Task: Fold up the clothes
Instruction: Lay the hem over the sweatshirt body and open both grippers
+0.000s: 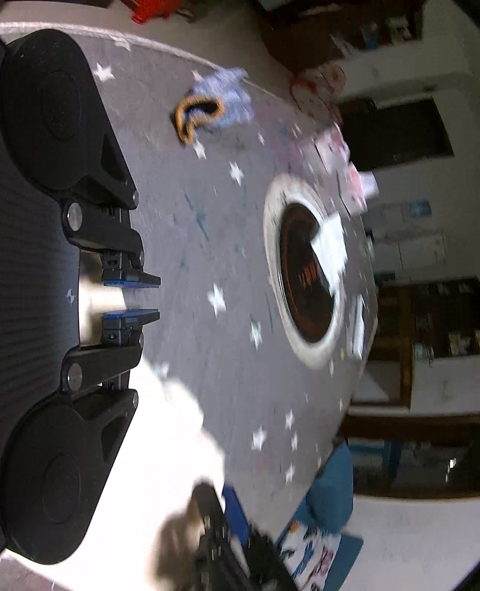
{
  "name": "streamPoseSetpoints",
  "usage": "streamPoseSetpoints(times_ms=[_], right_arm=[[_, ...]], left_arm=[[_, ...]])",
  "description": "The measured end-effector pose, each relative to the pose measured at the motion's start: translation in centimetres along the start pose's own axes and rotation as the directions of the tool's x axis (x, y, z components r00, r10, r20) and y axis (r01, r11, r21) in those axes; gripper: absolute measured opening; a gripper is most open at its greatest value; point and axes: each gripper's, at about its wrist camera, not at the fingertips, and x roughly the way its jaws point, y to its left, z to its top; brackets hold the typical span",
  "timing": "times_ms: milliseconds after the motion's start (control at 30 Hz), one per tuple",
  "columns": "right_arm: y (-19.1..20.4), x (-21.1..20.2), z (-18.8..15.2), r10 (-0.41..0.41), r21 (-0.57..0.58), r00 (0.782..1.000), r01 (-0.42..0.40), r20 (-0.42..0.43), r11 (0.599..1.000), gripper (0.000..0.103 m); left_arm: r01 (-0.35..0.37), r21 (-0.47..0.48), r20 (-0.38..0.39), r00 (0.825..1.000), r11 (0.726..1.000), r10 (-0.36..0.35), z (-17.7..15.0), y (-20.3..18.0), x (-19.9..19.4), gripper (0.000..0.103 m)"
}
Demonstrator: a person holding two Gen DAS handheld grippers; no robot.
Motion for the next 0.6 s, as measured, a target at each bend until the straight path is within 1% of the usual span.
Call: streamPoseSetpoints(times_ms=[100,167,267,333,400,467,500,600], right_arm=[[-0.5,-1.5,0.0,-0.04,0.031,0.998,0.039,0.039,0.999,0.027],[-0.4,-2.8,-0.3,-0.065,0.025,0.996,0.063,0.065,0.998,0.027],[0.2,-4.4,-1.1,-0.053,0.013,0.996,0.052,0.077,0.999,0.027],[1.0,-5.4,-2.2,-0.036,-0.005,0.996,0.037,0.079,0.999,0.027],[1.6,-5.8,-3.3,-0.014,-0.012,0.997,0.014,0.07,1.0,0.027],[1.7,-5.6,-4.1,-0.009,-0.008,0.999,0.009,0.051,1.0,0.027],[1.6,-5.4,-4.3,-0.017,-0.006,0.999,0.017,0.038,1.0,0.027],[0.3,-5.1,-5.0,-0.058,0.026,0.998,0.057,0.014,0.998,0.027]], left_arm=[[-0.02,-0.061,0.016,1.0,0.998,0.021,0.0,1.2,-1.1,0.014],[0.002,-0.089,0.038,0.999,0.996,0.001,0.1,1.2,-2.4,0.014],[0.072,-0.093,0.045,0.997,0.993,-0.068,-0.3,-0.3,-3.4,0.014],[0.121,-0.094,0.047,0.992,0.988,-0.117,-0.5,-1.3,-3.8,0.014],[0.17,-0.095,0.049,0.985,0.981,-0.166,-0.8,-2.4,-4.3,0.014],[0.218,-0.096,0.05,0.975,0.971,-0.214,-1.1,-3.5,-4.7,0.014],[0.22,-0.092,0.041,0.975,0.971,-0.217,-1.3,-3.9,-4.5,0.014],[0.17,-0.111,0.009,0.985,0.979,-0.17,-1.9,-3.1,-3.5,0.015]])
